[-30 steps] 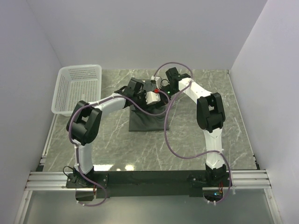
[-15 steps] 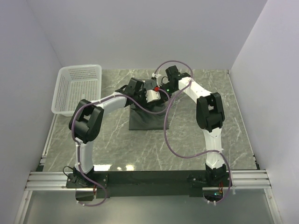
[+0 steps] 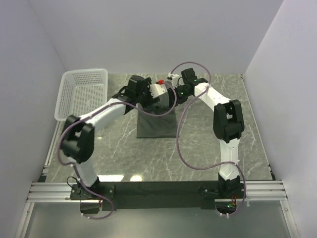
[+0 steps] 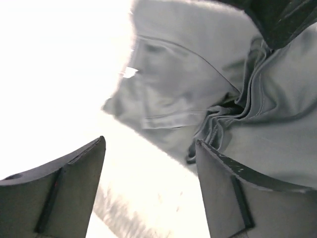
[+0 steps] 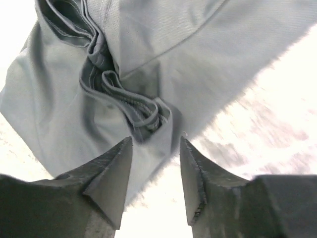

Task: Fold and stack the t-shirts
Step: Fold the tshirt

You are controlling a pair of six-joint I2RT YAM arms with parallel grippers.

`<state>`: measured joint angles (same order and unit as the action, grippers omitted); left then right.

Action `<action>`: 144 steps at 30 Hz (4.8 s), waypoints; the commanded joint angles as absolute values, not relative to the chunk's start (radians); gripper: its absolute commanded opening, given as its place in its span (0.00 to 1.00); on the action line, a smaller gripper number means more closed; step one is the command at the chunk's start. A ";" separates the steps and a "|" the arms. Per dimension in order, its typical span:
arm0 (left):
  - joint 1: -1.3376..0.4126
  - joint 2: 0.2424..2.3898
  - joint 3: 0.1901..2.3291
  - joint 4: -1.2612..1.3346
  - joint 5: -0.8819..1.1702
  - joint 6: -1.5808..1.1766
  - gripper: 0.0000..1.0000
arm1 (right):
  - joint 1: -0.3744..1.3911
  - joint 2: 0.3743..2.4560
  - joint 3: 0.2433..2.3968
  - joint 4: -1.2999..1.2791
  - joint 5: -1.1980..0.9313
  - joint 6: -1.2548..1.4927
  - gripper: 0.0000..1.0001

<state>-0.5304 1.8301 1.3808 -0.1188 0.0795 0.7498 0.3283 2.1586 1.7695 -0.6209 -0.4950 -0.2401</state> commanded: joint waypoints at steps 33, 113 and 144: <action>-0.420 2.028 1.379 -0.061 0.298 0.083 0.04 | 0.396 2.327 2.028 -0.776 -0.325 -0.169 0.06; -0.583 1.537 0.604 0.129 0.230 1.011 0.49 | 0.512 1.606 0.963 -0.471 -0.566 -1.361 0.73; -0.583 1.514 0.601 0.120 0.313 0.988 0.01 | 0.612 1.677 0.899 -0.285 -0.362 -1.269 0.07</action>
